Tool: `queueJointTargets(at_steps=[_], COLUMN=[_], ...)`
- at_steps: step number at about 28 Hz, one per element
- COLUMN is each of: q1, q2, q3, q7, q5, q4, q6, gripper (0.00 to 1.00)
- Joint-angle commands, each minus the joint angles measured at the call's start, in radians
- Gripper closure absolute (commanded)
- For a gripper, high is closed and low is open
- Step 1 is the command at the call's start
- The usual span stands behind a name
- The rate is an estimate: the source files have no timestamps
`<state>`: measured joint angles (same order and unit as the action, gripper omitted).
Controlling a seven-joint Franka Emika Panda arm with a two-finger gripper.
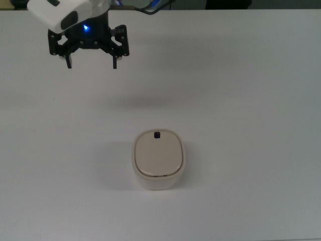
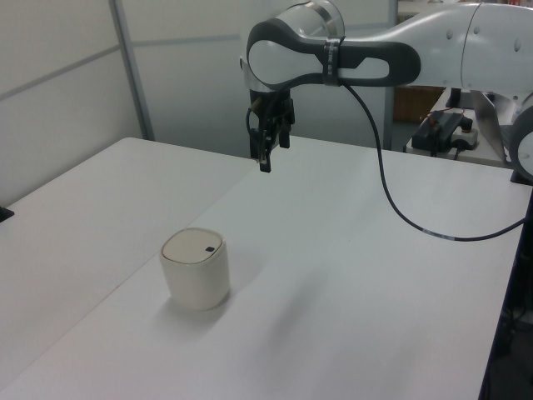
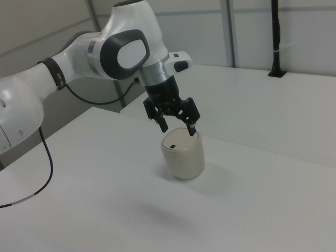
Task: Open the trash can
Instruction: 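Move the gripper down toward the black tab on the trash can lid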
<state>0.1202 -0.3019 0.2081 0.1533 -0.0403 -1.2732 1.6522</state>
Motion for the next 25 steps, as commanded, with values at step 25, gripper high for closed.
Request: queueJointTargets(at_steps=[25], q1=[0.015], q2=[-0.069], q3=[-0.105], q7=[-0.234], q5=[0.051], q4=[-0.026], q6=[0.156], gripper=[0.0])
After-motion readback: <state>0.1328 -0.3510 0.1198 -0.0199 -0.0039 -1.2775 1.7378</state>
